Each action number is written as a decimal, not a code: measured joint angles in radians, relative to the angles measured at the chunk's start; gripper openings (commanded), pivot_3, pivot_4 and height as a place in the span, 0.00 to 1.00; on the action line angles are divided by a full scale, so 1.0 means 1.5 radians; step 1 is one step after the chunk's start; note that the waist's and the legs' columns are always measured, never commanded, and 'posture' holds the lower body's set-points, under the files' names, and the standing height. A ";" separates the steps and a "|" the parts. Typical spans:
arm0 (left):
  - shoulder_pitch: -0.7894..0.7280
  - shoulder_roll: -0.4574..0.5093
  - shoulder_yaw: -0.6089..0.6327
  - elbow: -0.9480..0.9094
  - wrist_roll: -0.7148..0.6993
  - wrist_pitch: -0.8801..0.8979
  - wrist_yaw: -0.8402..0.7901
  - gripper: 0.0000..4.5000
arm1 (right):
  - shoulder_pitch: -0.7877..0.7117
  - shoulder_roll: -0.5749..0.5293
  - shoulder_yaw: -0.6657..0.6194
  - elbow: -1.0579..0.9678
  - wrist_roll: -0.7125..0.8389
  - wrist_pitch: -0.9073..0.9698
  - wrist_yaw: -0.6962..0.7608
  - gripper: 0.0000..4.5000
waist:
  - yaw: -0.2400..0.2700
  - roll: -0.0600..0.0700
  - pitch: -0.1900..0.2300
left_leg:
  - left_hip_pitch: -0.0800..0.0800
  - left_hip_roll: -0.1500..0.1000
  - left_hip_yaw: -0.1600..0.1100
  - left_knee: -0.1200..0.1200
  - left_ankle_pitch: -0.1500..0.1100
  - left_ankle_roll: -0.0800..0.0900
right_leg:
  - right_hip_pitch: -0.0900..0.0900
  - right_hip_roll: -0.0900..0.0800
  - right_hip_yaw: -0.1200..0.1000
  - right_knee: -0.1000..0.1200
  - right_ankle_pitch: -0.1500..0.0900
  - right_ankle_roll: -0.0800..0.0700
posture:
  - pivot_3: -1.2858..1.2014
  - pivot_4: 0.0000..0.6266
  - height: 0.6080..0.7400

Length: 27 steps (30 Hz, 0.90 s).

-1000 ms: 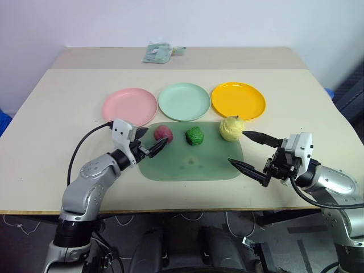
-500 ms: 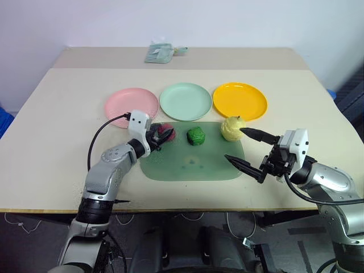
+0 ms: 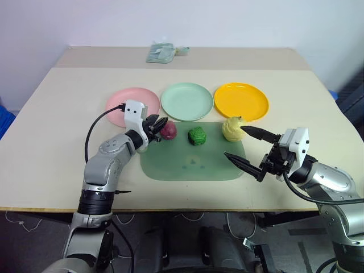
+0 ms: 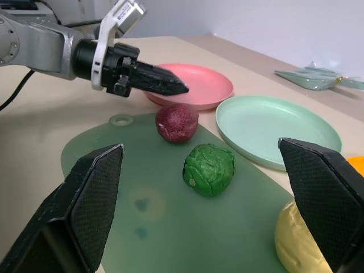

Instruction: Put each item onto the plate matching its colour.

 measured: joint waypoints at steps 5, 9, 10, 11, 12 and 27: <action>0.003 0.000 -0.001 0.000 -0.003 0.014 -0.006 1.00 | 0.000 0.000 0.000 0.000 0.000 0.000 -0.006 1.00 | 0.002 0.000 0.000 | 0.000 0.000 0.000 0.001 0.000 0.000 | 0.000 0.000 0.000 0.000 0.000 0.000 | 0.52 0.24 1.00; -0.006 0.000 -0.013 0.019 0.014 0.014 -0.002 1.00 | 0.006 0.000 0.000 -0.001 -0.001 -0.001 -0.011 1.00 | 0.002 0.000 0.000 | 0.000 0.000 -0.001 0.001 0.000 0.000 | 0.000 0.000 0.000 0.000 0.000 0.000 | 0.52 0.24 1.00; -0.008 -0.001 -0.015 0.028 0.017 0.014 -0.002 1.00 | 0.007 0.000 0.000 -0.001 -0.003 -0.002 -0.012 1.00 | 0.002 0.000 0.000 | 0.000 0.000 -0.001 0.001 0.000 0.000 | 0.000 0.000 -0.001 0.000 0.000 0.000 | 0.52 0.24 1.00; -0.009 -0.001 -0.017 0.034 0.022 0.013 -0.003 1.00 | 0.007 0.000 0.000 -0.001 -0.004 -0.002 -0.013 1.00 | 0.002 0.000 0.000 | 0.000 0.000 -0.001 0.001 0.000 0.000 | 0.000 0.000 -0.001 0.000 0.000 0.000 | 0.52 0.24 1.00; -0.014 -0.001 -0.022 0.048 0.029 0.012 -0.004 1.00 | 0.008 0.000 0.000 -0.001 -0.005 -0.002 -0.015 1.00 | 0.002 0.000 0.000 | 0.000 0.000 -0.001 0.001 0.000 0.000 | 0.000 0.000 -0.001 0.000 0.000 0.000 | 0.52 0.24 1.00; -0.029 -0.028 -0.035 0.103 0.058 -0.005 -0.006 0.55 | 0.012 0.004 0.000 -0.002 -0.014 -0.009 -0.028 1.00 | 0.002 0.000 0.000 | 0.000 0.000 -0.002 0.001 0.000 0.000 | 0.000 0.000 -0.001 0.000 0.000 0.000 | 0.52 0.24 1.00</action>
